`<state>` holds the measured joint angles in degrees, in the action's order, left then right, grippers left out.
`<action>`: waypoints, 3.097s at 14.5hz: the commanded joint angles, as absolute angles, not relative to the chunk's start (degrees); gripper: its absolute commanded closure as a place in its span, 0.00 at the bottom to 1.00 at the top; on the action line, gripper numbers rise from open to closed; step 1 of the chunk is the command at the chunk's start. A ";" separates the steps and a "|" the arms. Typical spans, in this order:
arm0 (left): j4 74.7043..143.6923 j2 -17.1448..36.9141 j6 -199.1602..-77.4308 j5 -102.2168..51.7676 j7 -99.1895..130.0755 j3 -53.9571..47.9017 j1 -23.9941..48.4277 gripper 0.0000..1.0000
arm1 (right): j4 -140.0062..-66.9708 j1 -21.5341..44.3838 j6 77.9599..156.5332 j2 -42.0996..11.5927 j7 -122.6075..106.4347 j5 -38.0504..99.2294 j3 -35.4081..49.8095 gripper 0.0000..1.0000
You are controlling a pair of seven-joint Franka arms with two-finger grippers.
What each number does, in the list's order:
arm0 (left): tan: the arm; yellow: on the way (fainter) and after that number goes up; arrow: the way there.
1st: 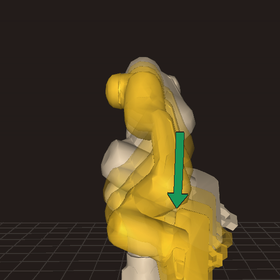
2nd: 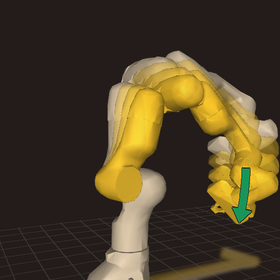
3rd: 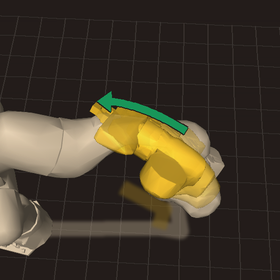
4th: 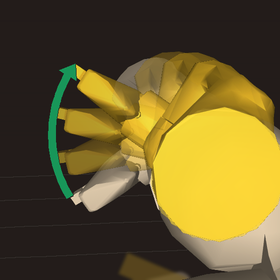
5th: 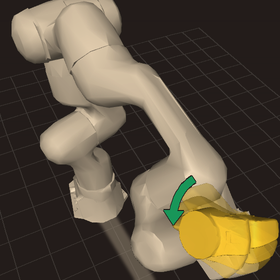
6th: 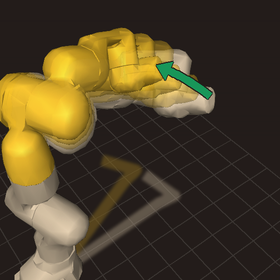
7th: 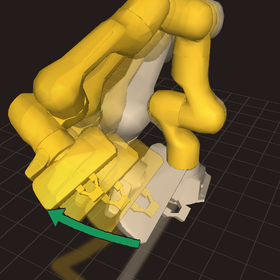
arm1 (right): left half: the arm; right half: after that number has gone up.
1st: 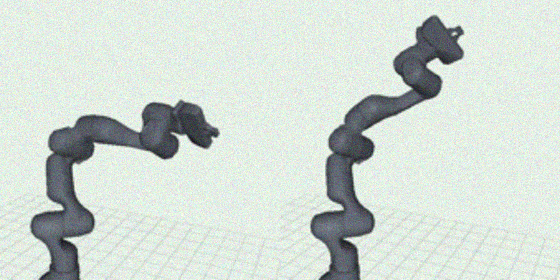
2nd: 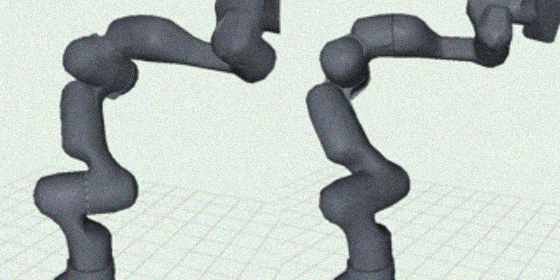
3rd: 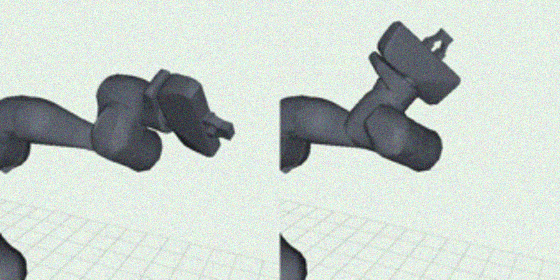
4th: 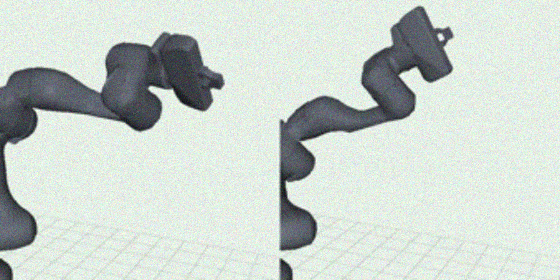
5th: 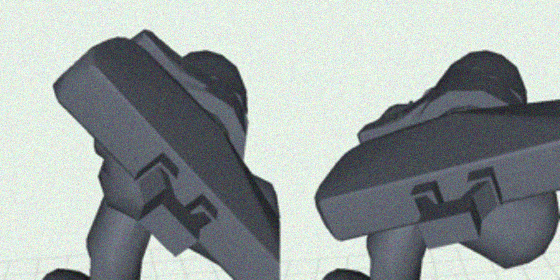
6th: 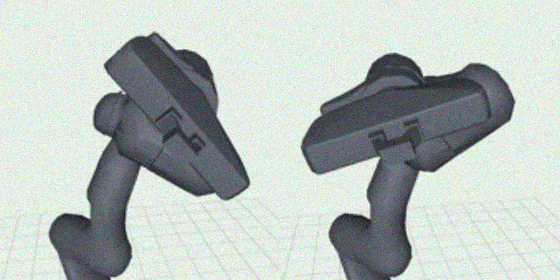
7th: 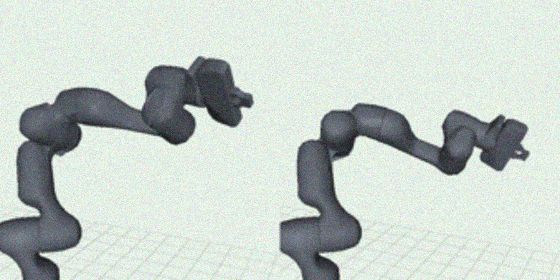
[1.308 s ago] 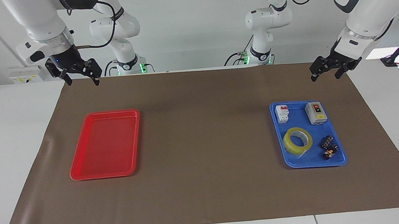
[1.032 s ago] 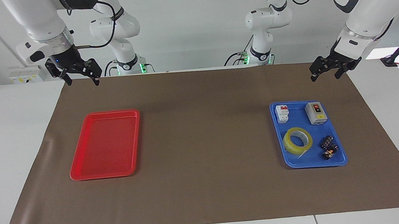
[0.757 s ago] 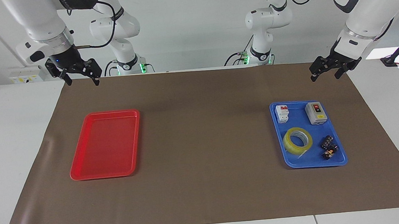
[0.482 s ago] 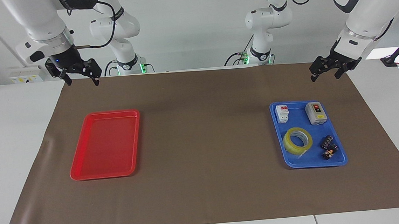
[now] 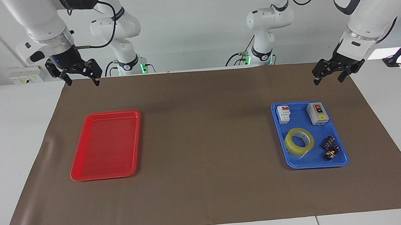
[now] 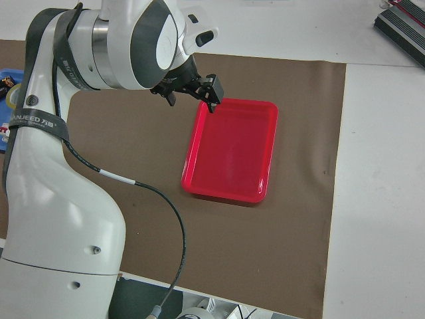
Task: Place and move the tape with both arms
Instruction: 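Reach the left gripper down to the yellow tape roll in the blue tray, then grasp the yellow tape roll with the left gripper and lift it, then carry the tape toward the table center and set it down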
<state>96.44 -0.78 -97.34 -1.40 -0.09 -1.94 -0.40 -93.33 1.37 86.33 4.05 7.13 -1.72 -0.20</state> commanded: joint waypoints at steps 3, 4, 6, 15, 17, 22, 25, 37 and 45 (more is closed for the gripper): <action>102.03 2.27 -109.31 -2.11 -1.14 -1.85 -0.79 0.00 | -94.75 1.23 87.36 5.27 5.80 -2.37 -0.09 0.00; 102.48 3.68 -111.34 -2.02 -1.14 -1.85 -0.62 0.00 | -94.75 1.23 87.36 5.27 5.80 -2.37 -0.09 0.00; 102.57 7.28 -115.12 -2.02 -1.23 -1.85 -0.53 0.00 | -94.66 1.23 87.36 5.27 5.71 -2.37 0.00 0.00; 108.02 17.57 -134.37 -2.02 -1.32 -1.85 -1.05 0.00 | -94.66 1.23 87.36 5.19 5.71 -2.37 -0.09 0.00; 109.15 19.33 -136.22 -2.02 -1.32 -1.85 -0.62 0.00 | -94.66 1.23 87.45 5.19 5.63 -2.29 -0.09 0.00; 112.15 19.42 -138.52 -2.02 -1.14 -1.85 -0.53 0.39 | -94.66 1.14 87.45 5.19 5.62 -2.29 -0.09 0.00; 112.06 19.42 -138.34 -1.93 -0.88 -1.85 -0.53 1.00 | -94.66 1.14 87.45 5.19 5.54 -2.29 -0.09 0.00; 110.04 8.79 -121.82 1.38 7.43 -1.67 5.95 1.00 | -94.66 1.14 87.45 5.19 5.54 -2.29 -0.09 0.00; 109.78 12.82 -127.25 6.94 38.37 -1.85 27.05 1.00 | -94.66 1.14 87.45 5.19 5.45 -2.29 -0.09 0.00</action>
